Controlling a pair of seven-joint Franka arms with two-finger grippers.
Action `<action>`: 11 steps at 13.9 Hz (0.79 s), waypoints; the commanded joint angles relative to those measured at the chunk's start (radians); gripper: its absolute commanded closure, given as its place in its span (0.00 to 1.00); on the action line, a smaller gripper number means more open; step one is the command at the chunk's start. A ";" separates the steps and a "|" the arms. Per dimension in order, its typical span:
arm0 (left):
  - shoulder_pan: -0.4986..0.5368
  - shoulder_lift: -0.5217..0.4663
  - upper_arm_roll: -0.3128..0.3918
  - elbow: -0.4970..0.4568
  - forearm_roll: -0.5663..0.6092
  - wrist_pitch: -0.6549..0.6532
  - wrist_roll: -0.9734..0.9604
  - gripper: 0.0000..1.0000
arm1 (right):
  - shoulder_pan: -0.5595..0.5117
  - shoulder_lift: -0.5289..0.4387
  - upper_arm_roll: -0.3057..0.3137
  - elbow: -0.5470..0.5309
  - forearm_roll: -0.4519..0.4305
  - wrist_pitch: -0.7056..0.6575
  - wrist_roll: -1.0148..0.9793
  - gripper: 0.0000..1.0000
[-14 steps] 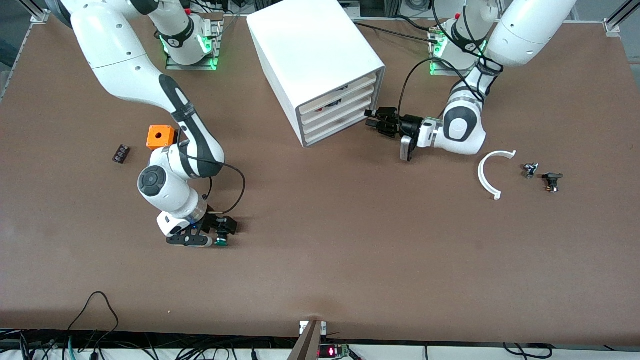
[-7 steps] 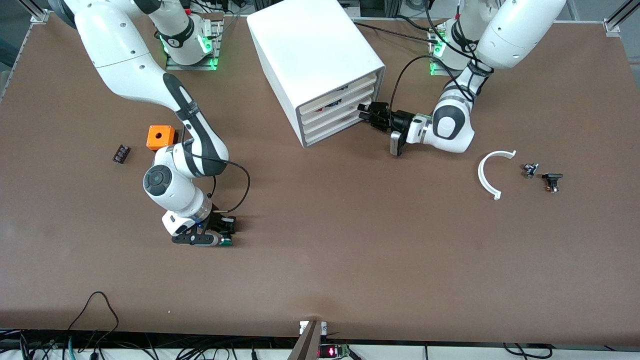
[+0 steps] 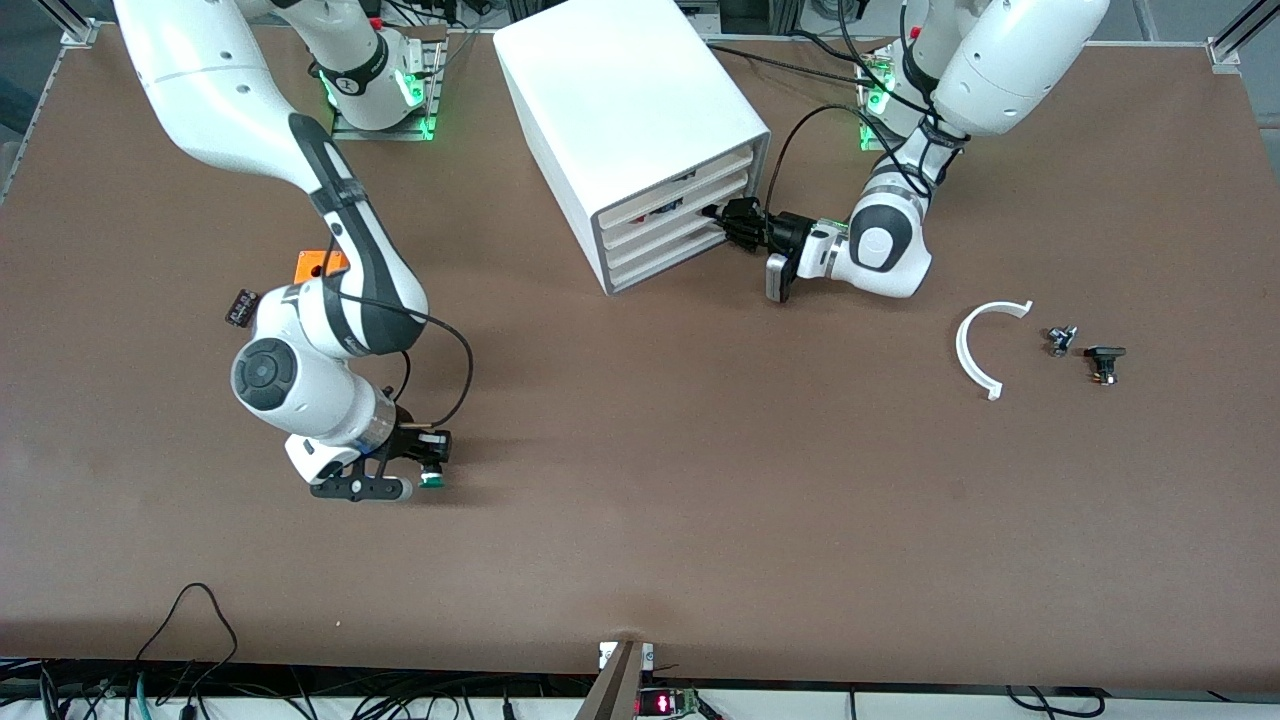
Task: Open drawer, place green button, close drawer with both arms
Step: 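Grasp the green button with the right gripper while the left gripper pulls the drawer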
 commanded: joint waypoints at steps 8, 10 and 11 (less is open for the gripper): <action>0.078 0.043 0.057 0.105 0.115 0.007 -0.027 1.00 | 0.086 -0.055 0.007 0.252 0.000 -0.414 0.425 1.00; 0.091 0.063 0.088 0.175 0.198 0.005 -0.077 1.00 | 0.121 -0.032 0.007 0.301 0.000 -0.414 0.551 1.00; 0.111 0.072 0.094 0.203 0.230 0.005 -0.108 1.00 | 0.148 -0.010 0.006 0.342 -0.002 -0.414 0.630 1.00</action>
